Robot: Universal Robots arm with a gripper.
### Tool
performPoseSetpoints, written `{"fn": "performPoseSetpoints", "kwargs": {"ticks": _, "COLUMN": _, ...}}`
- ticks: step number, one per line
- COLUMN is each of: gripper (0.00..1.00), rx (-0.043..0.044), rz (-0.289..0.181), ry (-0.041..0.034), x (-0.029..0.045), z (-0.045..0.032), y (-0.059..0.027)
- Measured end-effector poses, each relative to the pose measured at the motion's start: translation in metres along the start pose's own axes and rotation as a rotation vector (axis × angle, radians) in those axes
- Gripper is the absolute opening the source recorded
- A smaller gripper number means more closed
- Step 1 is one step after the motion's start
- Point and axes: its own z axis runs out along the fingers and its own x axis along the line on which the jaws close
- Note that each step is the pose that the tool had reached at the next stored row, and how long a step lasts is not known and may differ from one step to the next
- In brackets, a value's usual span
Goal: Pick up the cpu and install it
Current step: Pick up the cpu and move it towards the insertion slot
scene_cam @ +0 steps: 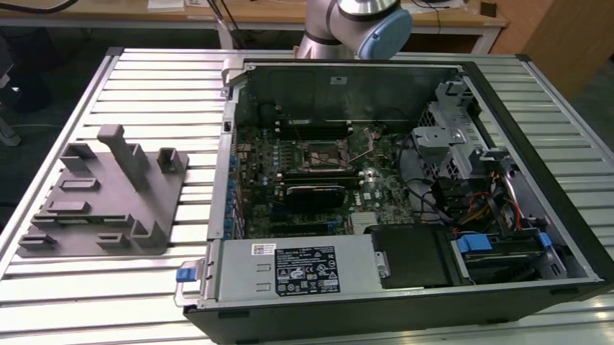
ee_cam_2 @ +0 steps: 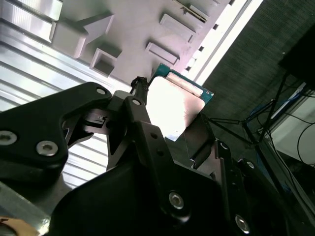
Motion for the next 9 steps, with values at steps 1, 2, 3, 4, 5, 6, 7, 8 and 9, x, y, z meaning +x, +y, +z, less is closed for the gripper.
{"fn": "performPoseSetpoints", "kwargs": {"ticks": 1, "gripper": 0.54, "rx": 0.0, "rz": 0.0, "ry": 0.0, "x": 0.0, "z": -0.0011, "y": 0.0001}}
{"fn": "performPoseSetpoints", "kwargs": {"ticks": 2, "gripper": 0.54, "rx": 0.0, "rz": 0.0, "ry": 0.0, "x": 0.0, "z": -0.002, "y": 0.0002}}
{"fn": "performPoseSetpoints", "kwargs": {"ticks": 3, "gripper": 0.54, "rx": 0.0, "rz": 0.0, "ry": -0.0001, "x": 0.0, "z": -0.0023, "y": 0.0002}}
{"fn": "performPoseSetpoints", "kwargs": {"ticks": 4, "gripper": 0.54, "rx": -0.0001, "rz": 0.0, "ry": -0.0001, "x": 0.0, "z": -0.0023, "y": 0.0003}}
{"fn": "performPoseSetpoints", "kwargs": {"ticks": 5, "gripper": 0.54, "rx": -0.0001, "rz": 0.0, "ry": -0.0002, "x": 0.0, "z": -0.0023, "y": 0.0003}}
{"fn": "performPoseSetpoints", "kwargs": {"ticks": 6, "gripper": 0.54, "rx": -0.0001, "rz": 0.0, "ry": -0.0001, "x": -0.0001, "z": -0.0024, "y": 0.0003}}
{"fn": "performPoseSetpoints", "kwargs": {"ticks": 7, "gripper": 0.54, "rx": 0.0, "rz": 0.0, "ry": -0.0001, "x": -0.0001, "z": -0.0024, "y": 0.0003}}
{"fn": "performPoseSetpoints", "kwargs": {"ticks": 8, "gripper": 0.54, "rx": 0.0, "rz": 0.0, "ry": 0.0, "x": -0.0001, "z": -0.0025, "y": 0.0003}}
{"fn": "performPoseSetpoints", "kwargs": {"ticks": 9, "gripper": 0.54, "rx": 0.0001, "rz": 0.0, "ry": 0.0, "x": -0.0001, "z": -0.0025, "y": 0.0003}}
